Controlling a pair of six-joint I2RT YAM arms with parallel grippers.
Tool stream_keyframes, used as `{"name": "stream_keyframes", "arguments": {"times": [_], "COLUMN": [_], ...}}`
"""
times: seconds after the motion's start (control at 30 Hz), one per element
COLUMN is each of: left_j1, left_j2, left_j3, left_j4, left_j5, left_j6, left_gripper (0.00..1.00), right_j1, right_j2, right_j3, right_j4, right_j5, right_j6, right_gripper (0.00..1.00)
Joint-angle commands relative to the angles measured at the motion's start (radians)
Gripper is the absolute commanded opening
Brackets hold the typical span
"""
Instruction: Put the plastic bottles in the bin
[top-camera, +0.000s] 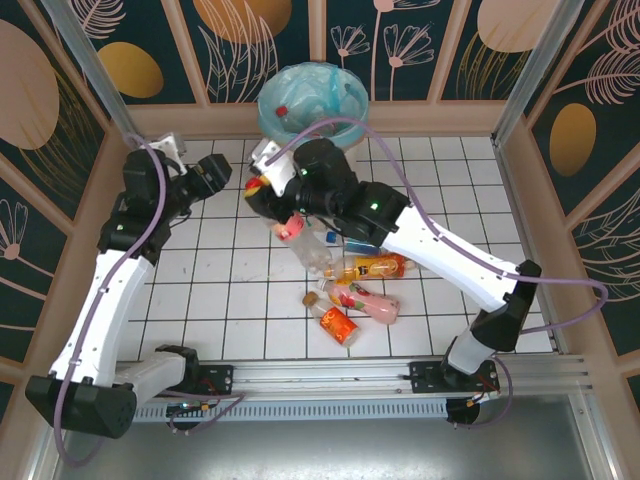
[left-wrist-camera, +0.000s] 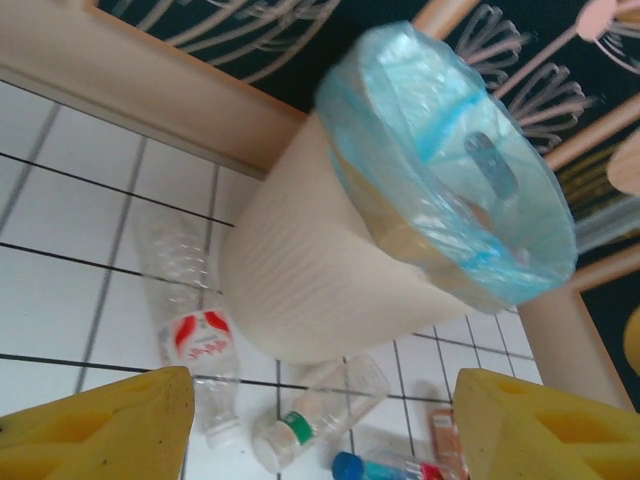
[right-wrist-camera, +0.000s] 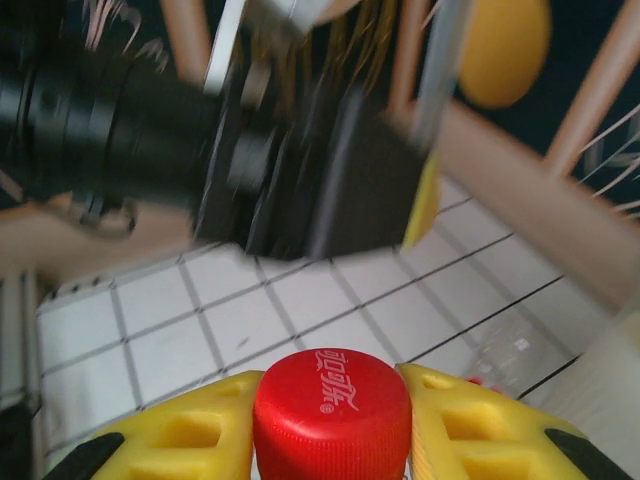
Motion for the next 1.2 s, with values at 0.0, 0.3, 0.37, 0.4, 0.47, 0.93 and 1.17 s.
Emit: {"name": "stream_keyframes", "arguments": {"times": [0.0, 0.3, 0.37, 0.4, 0.47, 0.93, 1.17], "left_j1": [-0.075, -0.138, -0.145, -0.145, -0.147, -0.146, -0.148], "left_j2": [0.034, 0.063, 0.072, 0.075, 0.076, 0.14, 0.139], "left_j3": [0.074, 0.123, 0.141, 0.149, 0.158, 0.226, 0.212], "left_j4": [0.042, 0.228, 0.235, 0.235, 0.24, 0.223, 0.214], "left_j5": [-0.001, 0.046, 0.065, 0.075, 0.082, 0.078, 0.049], "left_j6": [-0.003, 0.021, 0.049, 0.064, 0.096, 0.148, 0.165], "left_gripper": [0.68, 0.65, 0.65, 0.65, 0.66, 0.67, 0.68], "right_j1": [-0.059, -0.24, -0.285, -0.303, -0.338, -0.457, -0.504], "right_j2": [-0.073, -0.045, 0.018, 0.05, 0.126, 0.697, 0.75], "right_j3": [-0.016, -0.04, 0.023, 0.06, 0.123, 0.662, 0.542], "right_j4": [0.241, 0.72, 0.784, 0.801, 0.871, 0.812, 0.813], "right_j5": [0.076, 0.173, 0.182, 0.185, 0.207, -0.039, -0.147], "right_j6": [0.027, 0.02, 0.022, 0.024, 0.017, 0.108, 0.119], "right_gripper": [0.05, 0.0, 0.0, 0.0, 0.0, 0.02, 0.07]}}
